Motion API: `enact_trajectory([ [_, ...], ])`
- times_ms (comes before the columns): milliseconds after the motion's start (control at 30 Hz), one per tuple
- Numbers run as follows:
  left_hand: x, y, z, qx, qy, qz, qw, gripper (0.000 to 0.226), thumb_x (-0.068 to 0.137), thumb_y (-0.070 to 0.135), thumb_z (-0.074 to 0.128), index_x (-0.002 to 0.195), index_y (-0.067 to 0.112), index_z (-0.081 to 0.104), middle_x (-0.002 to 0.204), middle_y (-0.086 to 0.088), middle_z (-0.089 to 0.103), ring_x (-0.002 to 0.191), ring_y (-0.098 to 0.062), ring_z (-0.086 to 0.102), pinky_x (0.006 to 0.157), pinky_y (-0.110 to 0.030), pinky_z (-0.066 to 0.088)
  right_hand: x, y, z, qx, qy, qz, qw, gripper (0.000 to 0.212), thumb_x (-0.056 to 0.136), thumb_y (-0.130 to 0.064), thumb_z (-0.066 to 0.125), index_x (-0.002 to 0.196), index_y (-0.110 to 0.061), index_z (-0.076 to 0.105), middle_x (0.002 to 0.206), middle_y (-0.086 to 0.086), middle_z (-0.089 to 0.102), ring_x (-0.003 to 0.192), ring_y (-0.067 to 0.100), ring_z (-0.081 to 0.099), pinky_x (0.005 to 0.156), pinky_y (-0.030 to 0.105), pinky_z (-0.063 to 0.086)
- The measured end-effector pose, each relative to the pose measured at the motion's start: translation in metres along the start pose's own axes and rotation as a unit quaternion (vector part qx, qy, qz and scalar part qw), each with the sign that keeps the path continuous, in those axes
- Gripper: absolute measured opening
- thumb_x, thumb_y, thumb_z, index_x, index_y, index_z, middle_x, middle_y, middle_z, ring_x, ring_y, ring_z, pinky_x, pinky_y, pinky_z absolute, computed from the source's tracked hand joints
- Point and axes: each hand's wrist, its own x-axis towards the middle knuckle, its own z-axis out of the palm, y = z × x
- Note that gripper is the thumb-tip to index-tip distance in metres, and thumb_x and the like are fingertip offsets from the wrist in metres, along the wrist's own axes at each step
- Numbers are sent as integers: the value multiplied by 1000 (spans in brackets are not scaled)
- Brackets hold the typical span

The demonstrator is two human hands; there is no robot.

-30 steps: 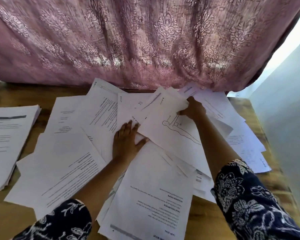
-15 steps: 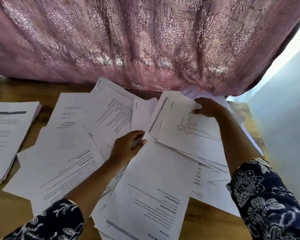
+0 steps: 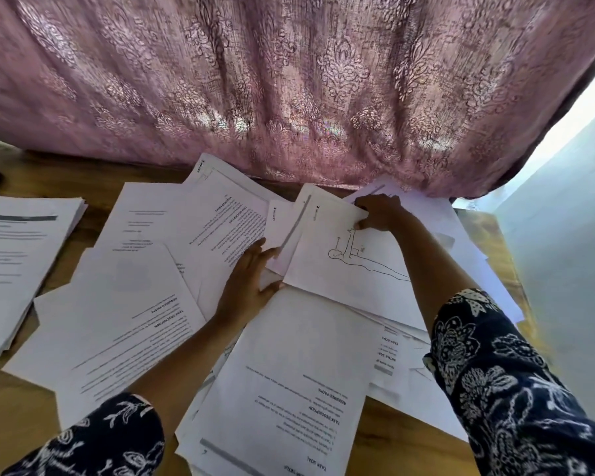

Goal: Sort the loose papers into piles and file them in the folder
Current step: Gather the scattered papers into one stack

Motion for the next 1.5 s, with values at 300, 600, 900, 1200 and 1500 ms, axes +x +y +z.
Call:
enact_trajectory([
  [300, 4, -4, 5, 138, 41, -65, 987, 48, 90, 22, 66, 136, 19, 51, 152, -12, 37, 142, -31, 30, 114, -51, 17, -54, 48, -33, 49, 192, 54, 979, 62, 84, -24, 71, 139, -15, 44, 121, 26, 60, 110, 41, 57, 92, 44, 45],
  [600, 11, 5, 1, 160, 71, -157, 972, 33, 93, 11, 56, 126, 16, 61, 133, -9, 57, 124, -31, 49, 98, -45, 34, -157, 105, -51, 160, 272, 229, 921, 28, 87, -24, 62, 105, -2, 65, 105, 27, 64, 97, 44, 59, 84, 47, 47],
  [900, 32, 41, -9, 107, -1, 74, 992, 40, 90, 15, 64, 129, 15, 58, 138, -11, 54, 125, -31, 52, 102, -52, 41, -250, 82, -5, 387, 339, 327, 792, 31, 81, -23, 62, 104, -3, 66, 99, 20, 68, 80, 24, 58, 68, 32, 45],
  [1200, 71, 79, -44, -278, -373, -271, 843, 60, 82, 50, 68, 132, 24, 48, 114, -4, 64, 96, -19, 64, 81, -29, 53, -277, -103, 87, 618, 378, 368, 583, 27, 94, -18, 58, 118, -8, 55, 108, 6, 63, 99, 24, 59, 82, 32, 46],
  [1500, 101, 77, -32, 11, -373, 84, 924, 31, 85, 18, 72, 116, 13, 66, 108, 0, 65, 94, -14, 55, 79, -23, 38, -292, -232, 117, 845, 180, 348, 364, 21, 92, 1, 57, 112, -6, 54, 99, 9, 66, 85, 24, 66, 63, 30, 58],
])
